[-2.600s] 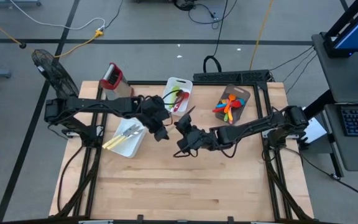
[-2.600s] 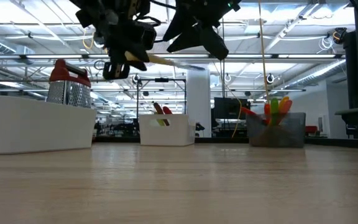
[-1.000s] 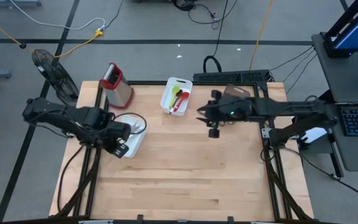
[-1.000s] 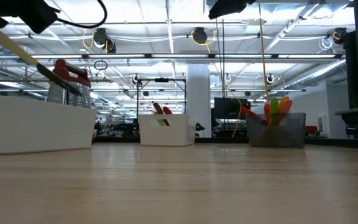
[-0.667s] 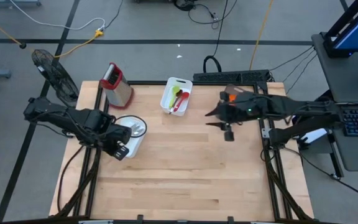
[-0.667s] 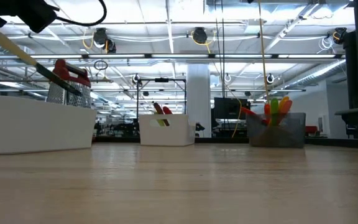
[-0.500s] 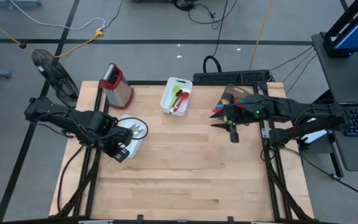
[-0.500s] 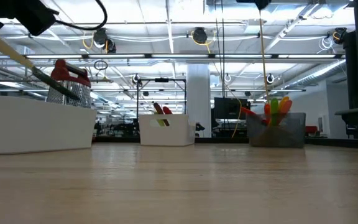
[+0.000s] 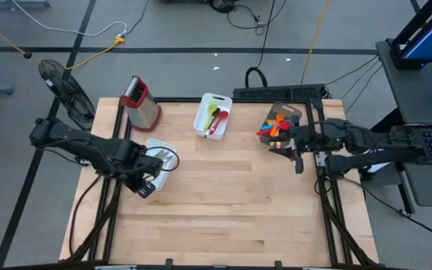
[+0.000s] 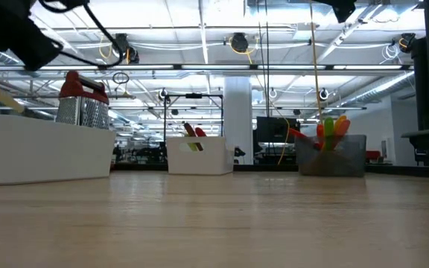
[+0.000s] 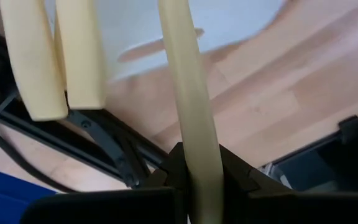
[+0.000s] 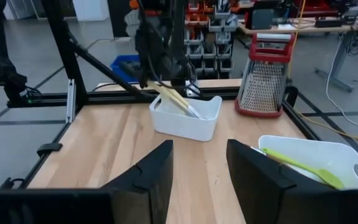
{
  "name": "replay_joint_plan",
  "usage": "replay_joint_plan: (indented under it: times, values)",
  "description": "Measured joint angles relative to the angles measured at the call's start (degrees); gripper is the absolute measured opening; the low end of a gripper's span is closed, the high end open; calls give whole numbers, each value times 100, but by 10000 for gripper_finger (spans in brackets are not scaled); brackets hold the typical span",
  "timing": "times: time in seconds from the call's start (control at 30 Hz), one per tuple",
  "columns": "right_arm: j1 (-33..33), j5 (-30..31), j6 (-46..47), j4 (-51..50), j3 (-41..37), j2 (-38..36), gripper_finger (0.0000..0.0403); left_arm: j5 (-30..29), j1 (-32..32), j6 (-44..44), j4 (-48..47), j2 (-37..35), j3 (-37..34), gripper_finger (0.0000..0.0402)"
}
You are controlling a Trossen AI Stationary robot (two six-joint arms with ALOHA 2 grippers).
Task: Pick & Place Kitchen Items
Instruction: Put the yellow knife into the bottom white bin
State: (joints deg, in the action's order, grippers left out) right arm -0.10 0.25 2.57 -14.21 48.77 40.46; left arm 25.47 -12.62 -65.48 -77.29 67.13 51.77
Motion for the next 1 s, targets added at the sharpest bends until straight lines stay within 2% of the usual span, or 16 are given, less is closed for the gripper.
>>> replay_joint_plan:
  times: [0.43,0.73,0.93,1.0]
  values:
    - [2,11,202,5,-69,-104,141,-140,605,700,148,0,-599,39]
    - [2,-4,278,-14,-69,-104,141,-430,704,707,146,-2,-599,142]
    - [2,28,278,-15,-69,-102,141,-482,704,754,52,-55,-499,181]
    - [4,171,278,-27,-69,-104,141,-688,704,689,38,-128,-363,187]
